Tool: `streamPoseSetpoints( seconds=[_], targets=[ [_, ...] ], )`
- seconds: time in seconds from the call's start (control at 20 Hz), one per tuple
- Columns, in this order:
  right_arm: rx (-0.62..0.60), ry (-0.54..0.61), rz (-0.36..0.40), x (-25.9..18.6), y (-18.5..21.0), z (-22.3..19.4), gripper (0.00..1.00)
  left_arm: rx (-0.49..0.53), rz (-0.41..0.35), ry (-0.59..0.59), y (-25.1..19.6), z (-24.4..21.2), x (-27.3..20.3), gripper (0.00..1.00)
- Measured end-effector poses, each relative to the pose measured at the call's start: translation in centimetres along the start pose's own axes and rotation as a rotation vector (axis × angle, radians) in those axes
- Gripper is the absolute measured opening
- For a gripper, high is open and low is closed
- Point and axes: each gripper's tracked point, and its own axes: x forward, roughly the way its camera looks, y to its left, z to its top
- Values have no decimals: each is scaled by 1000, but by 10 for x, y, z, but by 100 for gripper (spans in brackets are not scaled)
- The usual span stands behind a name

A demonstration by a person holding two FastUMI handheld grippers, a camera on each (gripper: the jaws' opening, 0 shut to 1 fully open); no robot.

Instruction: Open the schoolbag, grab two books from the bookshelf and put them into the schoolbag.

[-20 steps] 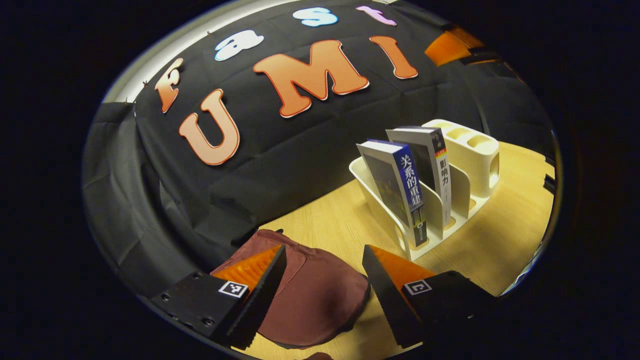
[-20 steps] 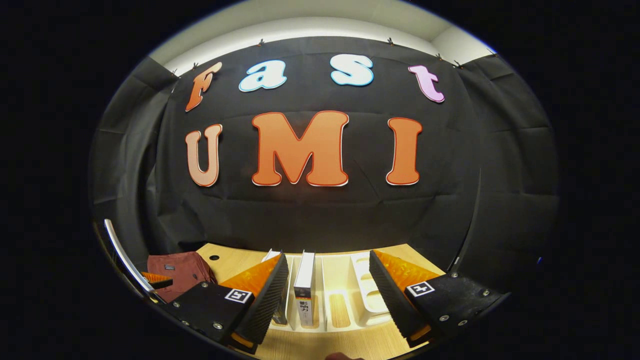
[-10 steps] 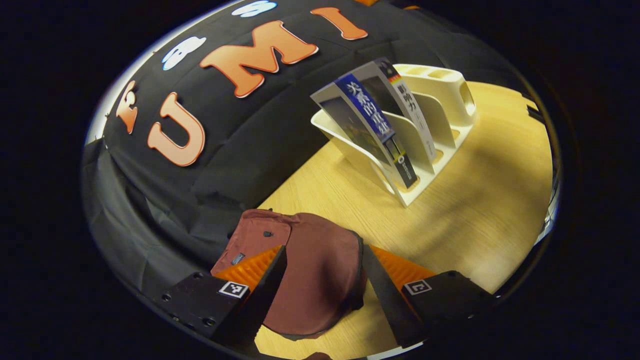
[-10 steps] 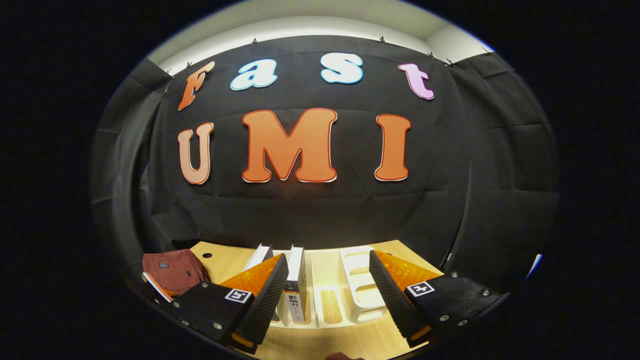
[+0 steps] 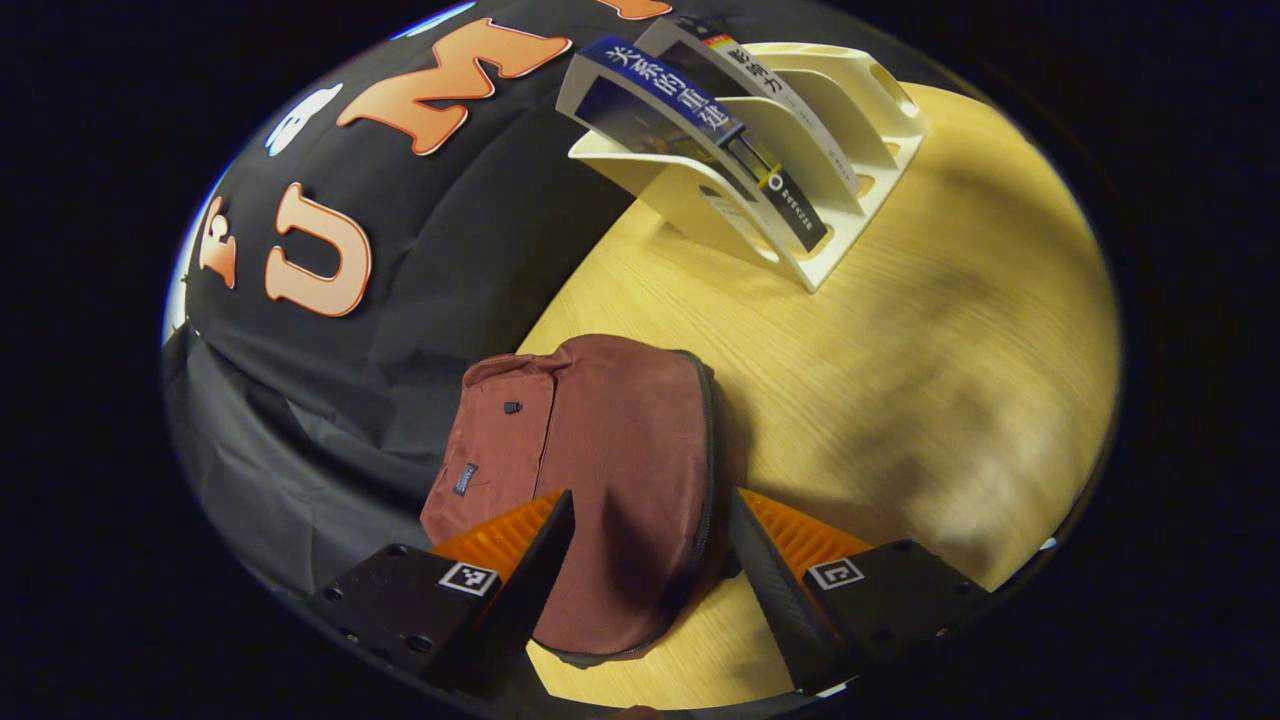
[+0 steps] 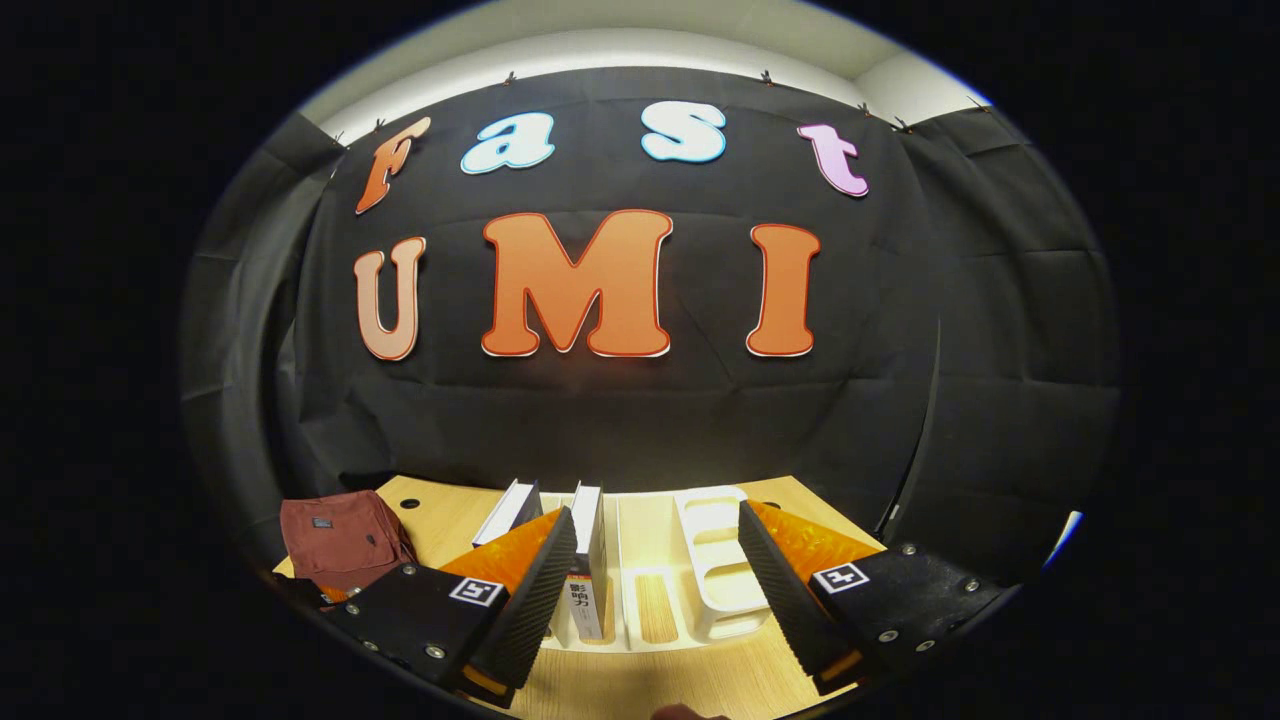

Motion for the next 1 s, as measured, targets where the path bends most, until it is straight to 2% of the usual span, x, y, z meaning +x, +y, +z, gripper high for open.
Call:
streamPoseSetpoints(
  seconds=[0.25,0.45,0.5,0.55,0.65,1.0],
  targets=[
    [-9,12,7,2,3,-5,96,-1,-7,36,3,-8,8,94],
    [-26,34,22,4,11,-10,96,-56,-25,30,17,4,0,55],
    [-30,40,32,7,15,-10,96,-73,-40,34,21,6,-2,39],
    [-35,49,45,10,20,-11,96,-86,-57,35,27,9,-2,27],
    [-56,77,77,16,33,-15,96,-111,-91,32,37,14,-7,13],
    [-134,228,196,51,86,-27,97,-178,-165,-5,97,32,-24,9]
  ],
)
